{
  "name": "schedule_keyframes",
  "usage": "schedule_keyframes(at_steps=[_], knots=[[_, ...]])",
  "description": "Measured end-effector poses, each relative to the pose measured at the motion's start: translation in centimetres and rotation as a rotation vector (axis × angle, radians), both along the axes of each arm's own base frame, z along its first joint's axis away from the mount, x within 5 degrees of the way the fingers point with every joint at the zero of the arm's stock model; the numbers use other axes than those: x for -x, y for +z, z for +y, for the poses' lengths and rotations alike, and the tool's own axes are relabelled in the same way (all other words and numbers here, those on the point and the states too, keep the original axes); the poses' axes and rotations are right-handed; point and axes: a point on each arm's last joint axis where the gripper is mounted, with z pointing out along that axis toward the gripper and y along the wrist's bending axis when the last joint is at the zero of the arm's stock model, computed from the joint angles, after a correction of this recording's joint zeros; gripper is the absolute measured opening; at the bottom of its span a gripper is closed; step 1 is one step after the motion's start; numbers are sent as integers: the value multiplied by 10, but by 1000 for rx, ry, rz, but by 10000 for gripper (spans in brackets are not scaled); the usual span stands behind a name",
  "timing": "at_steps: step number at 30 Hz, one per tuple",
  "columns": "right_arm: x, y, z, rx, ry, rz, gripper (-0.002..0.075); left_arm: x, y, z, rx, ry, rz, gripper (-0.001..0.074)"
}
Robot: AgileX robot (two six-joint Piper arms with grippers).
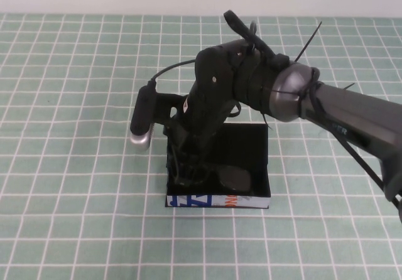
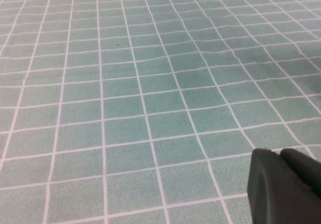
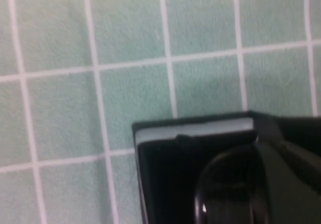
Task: Return glasses to glasses case
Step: Place the glasses in the glasses case
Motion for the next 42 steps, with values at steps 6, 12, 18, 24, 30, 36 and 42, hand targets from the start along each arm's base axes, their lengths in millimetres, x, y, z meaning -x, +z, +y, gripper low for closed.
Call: schedule_keyframes(at_steps=[6,12,18,24,30,36,42], knots=[[-3,-10,-3,38,-17,21,-11,0,0,0,0,0,0,-2],[-3,-11,-7,87,-7,23,-11,0,0,0,0,0,0,-2],[-2,-9,-13,140,-31,27,-11,0,0,0,0,0,0,-2],[1,16,-7,-6,-62,2,-11,0,0,0,0,0,0,-2],[-3,11,4,-102,-96,14,-11,0,0,0,0,0,0,-2],[-9,-13,9,-87,-106,31,-11,0,0,0,0,0,0,-2],[-9,-15,1,8,-76,17,-11,0,0,0,0,0,0,-2]])
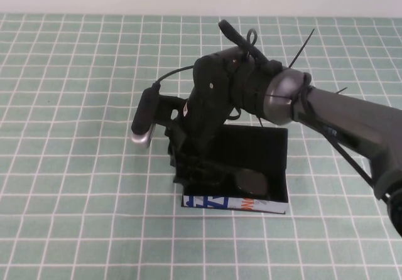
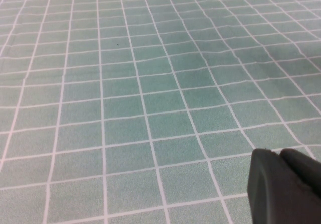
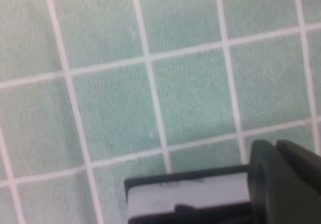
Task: Return glasses to glasses case
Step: Place the glasses in the glasses case, then close the glasses case
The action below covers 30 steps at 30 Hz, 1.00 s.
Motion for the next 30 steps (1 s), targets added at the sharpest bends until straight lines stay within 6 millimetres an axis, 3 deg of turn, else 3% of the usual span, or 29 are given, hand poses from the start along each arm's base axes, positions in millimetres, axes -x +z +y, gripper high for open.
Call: schedule_keyframes(at_steps=[5,11,18,21,26,30], knots=[[3,22,-4,-14,-4,-38,-11,0,0,0,0,0,0,-2],[14,68,-12,-75,-8,-79,-11,-2,8,-3,116,-3,-77,-2],[41,129,-32,-141,5,-117,-11,4,54,-10,367,-126,-527,-2],[51,147,-41,-146,12,-122,-11,11,68,-11,378,-176,-705,-2],[52,157,-60,-136,-13,-95,-11,19,83,-11,500,-230,-793,-2],[40,149,-80,-173,-87,-19,-11,26,116,-10,451,-223,-750,-2]])
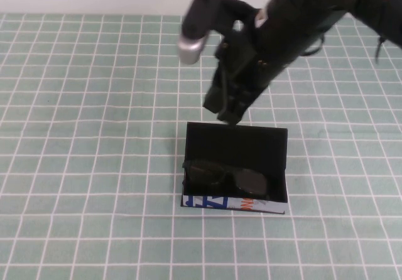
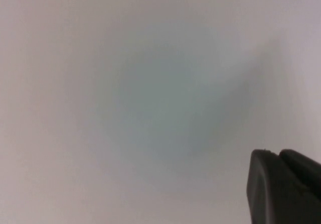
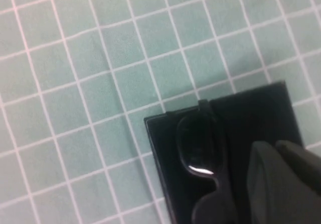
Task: Return glasses to glasses case
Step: Close the glasses case
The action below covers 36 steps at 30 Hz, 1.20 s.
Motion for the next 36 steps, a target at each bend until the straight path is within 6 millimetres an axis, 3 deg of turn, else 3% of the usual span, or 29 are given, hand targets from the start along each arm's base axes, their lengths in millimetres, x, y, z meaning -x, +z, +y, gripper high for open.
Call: schedule_keyframes(at_steps=[5,8,11,16,19,26,36], knots=[[-13,-22,-19,-37,-88,67,-11,12,57,17,0,134,161,-2],[-12,-39,-25,-9,-108,97,-11,3,78,23,-59,228,329,-2],[-10,-54,-28,19,-117,120,-11,-12,90,18,-249,243,477,-2],[-6,-75,-32,51,-148,164,-11,-48,85,-12,-661,59,722,-2],[-4,-85,-35,76,-152,181,30,-70,73,-26,-774,-12,837,-2],[-9,-98,-34,67,-177,156,307,-91,63,-35,-820,-36,901,-2],[-19,-145,-19,154,-152,211,332,-92,67,-35,-802,-30,870,-2]])
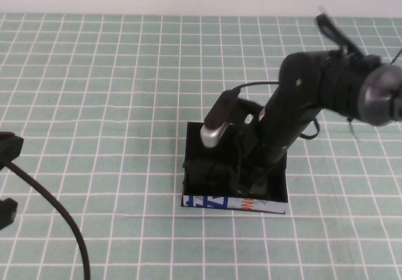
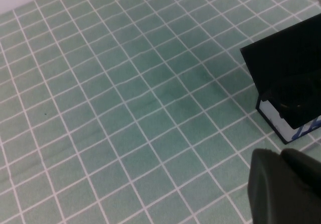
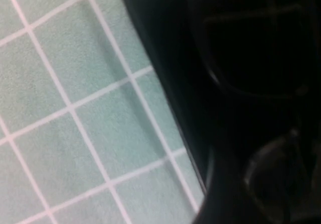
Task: Return glasses to glasses case
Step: Close the glasses case
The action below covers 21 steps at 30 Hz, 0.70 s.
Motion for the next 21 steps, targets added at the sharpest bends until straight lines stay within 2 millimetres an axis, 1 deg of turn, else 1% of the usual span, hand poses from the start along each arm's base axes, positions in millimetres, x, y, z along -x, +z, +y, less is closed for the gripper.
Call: schedule_keyframes(at_steps=[2,5,13,21], knots=[[1,-4,5,7,13,-7,332,0,0,0,0,0,0,-2],[1,-4,8,0,-14,-14,332,0,0,0,0,0,0,-2],[-2,-8,6,38,-87,-23,332,0,0,0,0,0,0,-2],[-4,-15,8,31,-112,-6,332,0,0,0,0,0,0,-2]])
